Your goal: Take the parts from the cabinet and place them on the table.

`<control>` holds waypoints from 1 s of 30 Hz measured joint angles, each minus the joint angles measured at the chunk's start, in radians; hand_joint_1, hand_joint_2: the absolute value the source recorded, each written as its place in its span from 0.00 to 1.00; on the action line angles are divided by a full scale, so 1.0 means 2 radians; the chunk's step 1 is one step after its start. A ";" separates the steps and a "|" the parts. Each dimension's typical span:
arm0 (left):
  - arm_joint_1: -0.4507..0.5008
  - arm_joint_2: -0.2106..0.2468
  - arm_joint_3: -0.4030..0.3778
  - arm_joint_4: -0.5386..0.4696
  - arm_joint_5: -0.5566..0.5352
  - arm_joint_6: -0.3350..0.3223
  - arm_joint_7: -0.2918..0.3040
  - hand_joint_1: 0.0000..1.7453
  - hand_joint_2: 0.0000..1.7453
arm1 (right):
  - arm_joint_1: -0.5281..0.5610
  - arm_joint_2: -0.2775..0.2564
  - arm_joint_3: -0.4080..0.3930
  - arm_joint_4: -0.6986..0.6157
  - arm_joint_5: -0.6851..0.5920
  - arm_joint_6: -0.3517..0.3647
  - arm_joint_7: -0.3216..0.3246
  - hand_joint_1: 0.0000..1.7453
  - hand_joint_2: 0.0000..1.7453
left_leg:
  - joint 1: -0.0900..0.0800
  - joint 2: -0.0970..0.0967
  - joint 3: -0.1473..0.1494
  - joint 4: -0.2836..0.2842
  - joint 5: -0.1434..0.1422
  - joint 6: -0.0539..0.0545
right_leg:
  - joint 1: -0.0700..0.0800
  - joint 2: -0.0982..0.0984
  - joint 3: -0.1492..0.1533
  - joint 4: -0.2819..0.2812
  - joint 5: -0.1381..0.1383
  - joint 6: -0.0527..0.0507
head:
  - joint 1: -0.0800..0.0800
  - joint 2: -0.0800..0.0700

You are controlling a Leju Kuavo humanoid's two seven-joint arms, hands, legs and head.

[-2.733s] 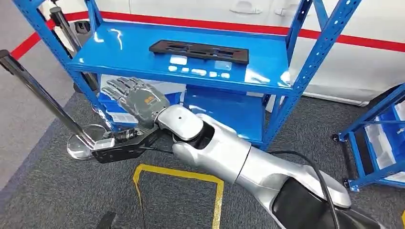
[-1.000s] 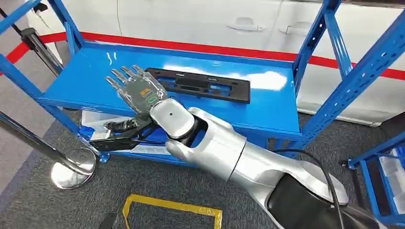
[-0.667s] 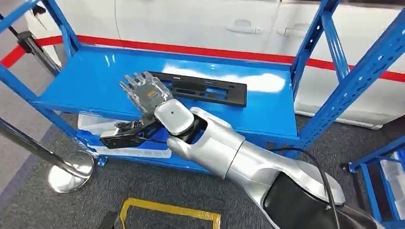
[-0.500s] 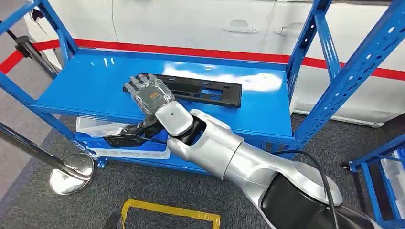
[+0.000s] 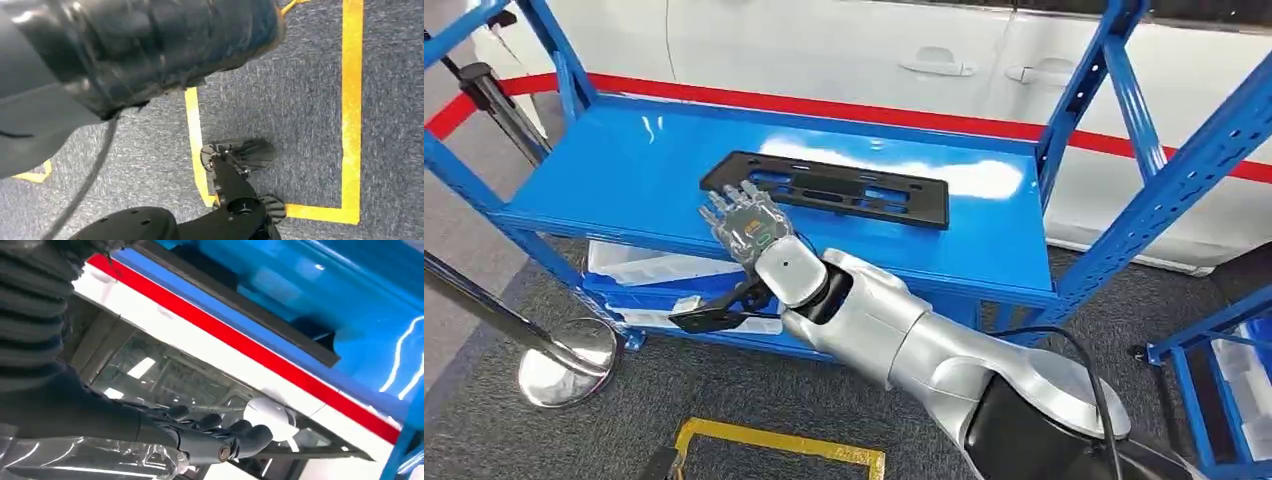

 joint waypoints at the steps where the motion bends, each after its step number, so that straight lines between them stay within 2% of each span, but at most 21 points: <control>1: 0.000 0.000 -0.002 0.000 0.000 0.000 -0.001 0.00 0.00 | 0.003 0.000 0.001 0.000 0.000 0.002 0.000 0.00 1.00 | -0.001 0.000 0.000 0.000 0.000 0.002 | 0.000 0.000 -0.018 0.040 -0.018 0.000 | 0.000 0.000; 2: 0.000 -0.001 -0.003 0.000 -0.001 0.000 -0.001 0.00 0.00 | 0.008 0.000 0.003 0.000 0.000 0.004 0.000 0.00 1.00 | -0.002 0.001 0.000 0.000 0.000 0.003 | 0.000 0.000 -0.034 0.073 -0.030 -0.001 | 0.000 0.000; 3: 0.000 -0.001 -0.005 0.000 -0.001 -0.001 -0.001 0.00 0.00 | 0.013 0.000 0.005 0.001 -0.001 0.004 0.001 0.00 1.00 | -0.004 0.000 0.000 0.000 -0.001 0.003 | 0.000 0.000 -0.042 0.090 -0.032 -0.002 | 0.000 0.000; 4: 0.000 -0.002 -0.005 0.000 -0.001 -0.001 -0.001 0.00 0.00 | 0.017 0.000 0.009 0.001 -0.002 0.003 0.002 0.00 1.00 | -0.005 0.000 0.000 0.001 -0.001 0.004 | 0.001 0.000 -0.039 0.083 -0.022 -0.004 | 0.000 0.000; 7: -0.001 -0.003 -0.006 0.000 -0.001 -0.003 -0.002 0.00 0.00 | 0.018 0.002 0.011 0.002 -0.002 0.002 0.005 0.00 1.00 | -0.009 -0.001 0.001 0.002 -0.002 0.004 | 0.007 0.000 0.017 -0.027 0.034 -0.018 | 0.000 0.000; 8: -0.001 -0.006 -0.006 0.000 -0.001 -0.003 -0.002 0.00 0.00 | 0.018 0.002 0.011 0.002 -0.002 0.001 0.005 0.00 1.00 | -0.010 -0.001 0.001 0.002 -0.002 0.002 | 0.010 0.000 0.028 -0.048 0.030 -0.023 | -0.001 0.000; 9: -0.002 -0.006 -0.006 0.000 0.000 -0.004 -0.002 0.00 0.00 | 0.018 0.004 0.011 0.002 -0.002 0.000 0.005 0.00 1.00 | -0.012 -0.001 -0.001 0.005 -0.003 0.000 | 0.009 -0.001 0.032 -0.056 0.032 -0.021 | -0.001 0.000; 11: -0.002 -0.006 -0.006 0.000 0.000 -0.004 -0.002 0.00 0.00 | 0.019 0.004 0.012 0.002 -0.002 0.000 0.006 0.00 1.00 | -0.008 0.000 -0.001 0.002 -0.001 -0.006 | 0.012 0.000 0.031 -0.055 0.033 -0.022 | 0.000 0.000; 12: -0.002 -0.006 -0.006 0.000 0.000 -0.003 -0.002 0.00 0.00 | 0.019 0.004 0.012 0.002 -0.002 0.000 0.006 0.00 1.00 | -0.008 0.000 0.000 0.001 -0.001 -0.009 | 0.010 0.000 0.032 -0.059 0.034 -0.024 | -0.001 0.000; 13: -0.002 -0.006 -0.006 0.000 0.001 -0.003 -0.003 0.00 0.00 | 0.019 0.005 0.012 0.002 -0.002 -0.001 0.006 0.00 1.00 | -0.008 0.001 -0.002 0.004 -0.005 -0.011 | 0.004 -0.002 0.036 -0.066 0.038 -0.025 | -0.001 0.000; 15: -0.002 -0.008 -0.006 0.000 0.002 -0.002 -0.003 0.00 0.00 | 0.017 0.005 0.012 0.003 -0.002 -0.001 0.008 0.00 1.00 | -0.007 0.001 -0.017 0.040 -0.029 -0.018 | 0.004 -0.002 0.039 -0.069 0.039 -0.028 | -0.006 0.000; 17: -0.002 -0.007 -0.006 0.000 0.006 0.000 -0.003 0.00 0.00 | 0.018 0.005 0.013 0.005 0.000 0.000 0.013 0.00 1.00 | -0.004 0.001 -0.052 0.114 -0.061 -0.023 | 0.005 -0.002 0.038 -0.069 0.039 -0.028 | -0.006 0.000; 18: 0.001 -0.007 -0.006 0.000 0.006 0.000 -0.002 0.00 0.00 | 0.018 0.005 0.013 0.007 0.002 0.000 0.015 0.00 1.00 | -0.003 0.001 -0.066 0.139 -0.067 -0.025 | 0.005 -0.002 0.038 -0.068 0.039 -0.028 | -0.006 0.000; 19: 0.002 -0.007 -0.006 0.000 0.007 0.000 -0.002 0.00 0.00 | 0.018 0.005 0.013 0.009 0.004 0.000 0.018 0.00 1.00 | -0.002 0.001 -0.067 0.140 -0.060 -0.026 | 0.004 -0.002 0.037 -0.067 0.038 -0.028 | -0.006 0.000; 21: 0.003 -0.007 -0.006 0.000 0.009 0.000 -0.001 0.00 0.00 | 0.018 0.005 0.013 0.012 0.009 -0.002 0.019 0.00 1.00 | -0.001 0.001 -0.040 0.082 -0.021 -0.028 | 0.003 -0.001 0.038 -0.064 0.036 -0.026 | -0.006 0.000; 22: 0.003 -0.007 -0.006 0.000 0.009 0.000 -0.001 0.00 0.00 | 0.017 0.005 0.013 0.013 0.010 -0.004 0.019 0.00 1.00 | 0.000 0.002 -0.015 0.033 0.002 -0.027 | 0.002 -0.001 0.038 -0.062 0.034 -0.024 | -0.006 0.000; 23: 0.002 -0.007 -0.006 0.000 0.009 0.000 -0.001 0.00 0.00 | 0.017 0.005 0.013 0.014 0.011 -0.007 0.019 0.00 1.00 | 0.000 0.002 -0.002 0.004 0.000 -0.026 | 0.003 -0.001 0.038 -0.061 0.032 -0.021 | -0.006 0.000; 25: 0.001 -0.007 -0.006 0.000 0.010 0.000 -0.001 0.00 0.00 | 0.015 0.005 0.013 0.015 0.017 -0.014 0.022 0.00 1.00 | -0.005 0.000 0.000 0.001 -0.001 -0.015 | 0.006 -0.001 0.035 -0.060 0.032 -0.017 | -0.005 0.000; 27: 0.003 -0.007 -0.009 0.000 0.010 0.001 0.000 0.00 0.00 | 0.015 0.005 0.013 0.017 0.026 -0.020 0.025 0.00 1.00 | -0.007 0.000 0.000 0.001 -0.003 -0.010 | 0.004 -0.001 0.037 -0.062 0.032 -0.013 | -0.005 0.000; 28: 0.003 -0.007 -0.010 0.000 0.011 0.001 0.000 0.00 0.00 | 0.015 0.005 0.013 0.017 0.030 -0.023 0.026 0.00 1.00 | -0.002 0.000 0.003 -0.004 0.000 -0.005 | 0.006 -0.001 0.037 -0.060 0.029 -0.009 | -0.005 0.000; 30: 0.002 -0.008 -0.010 0.000 0.011 0.001 0.000 0.00 0.00 | 0.012 0.004 0.013 0.018 0.034 -0.024 0.027 0.00 1.00 | -0.002 0.001 0.005 -0.005 -0.001 0.002 | 0.005 -0.002 0.020 -0.027 0.009 -0.005 | -0.003 0.000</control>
